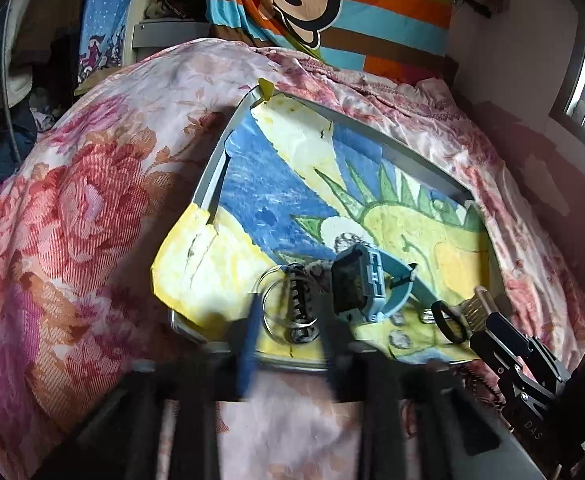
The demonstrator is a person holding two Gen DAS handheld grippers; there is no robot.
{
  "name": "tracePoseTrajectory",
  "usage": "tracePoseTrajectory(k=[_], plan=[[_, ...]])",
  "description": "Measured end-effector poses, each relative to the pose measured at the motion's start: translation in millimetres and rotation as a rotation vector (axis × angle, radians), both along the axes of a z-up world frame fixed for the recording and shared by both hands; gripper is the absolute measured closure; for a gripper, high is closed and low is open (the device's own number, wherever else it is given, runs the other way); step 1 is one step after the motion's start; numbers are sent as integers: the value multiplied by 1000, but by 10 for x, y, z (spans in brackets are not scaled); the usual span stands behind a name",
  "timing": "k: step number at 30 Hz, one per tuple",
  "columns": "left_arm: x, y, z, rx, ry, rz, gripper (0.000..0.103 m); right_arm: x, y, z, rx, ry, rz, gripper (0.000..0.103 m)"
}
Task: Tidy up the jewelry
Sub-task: 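Open left tool to drop the silver bangles while right tool drops the black hair tie in the tray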
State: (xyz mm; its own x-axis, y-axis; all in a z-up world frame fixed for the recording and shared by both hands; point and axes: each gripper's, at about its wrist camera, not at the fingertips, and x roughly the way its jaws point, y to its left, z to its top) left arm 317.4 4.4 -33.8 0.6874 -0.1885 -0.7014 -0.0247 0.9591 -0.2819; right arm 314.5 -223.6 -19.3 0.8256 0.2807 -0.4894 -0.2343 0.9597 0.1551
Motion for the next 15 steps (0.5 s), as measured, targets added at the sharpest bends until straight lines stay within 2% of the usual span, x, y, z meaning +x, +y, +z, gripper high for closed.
tracePoseTrajectory(k=[2,6,8,10,13,15], plan=[[-83,25,58,-23,-26,19,42,-85,-23,80,-10,-26,-24,53],[-268,56,247,-57,-82,39,30,-336,-99,305,4,-94,-67,35],[-397,38,372,-54,-120,45,17,-460,-138,420,16,-117,-75,25],[-533,16,488,-49,-169,55,8,-620,-169,531,17,-144,-79,20],[-781,-41,668,-29,-255,64,1,-886,-190,652,-19,-187,-83,10],[-920,-76,761,-2,-293,70,0,-1127,-204,712,-58,-224,-100,8]])
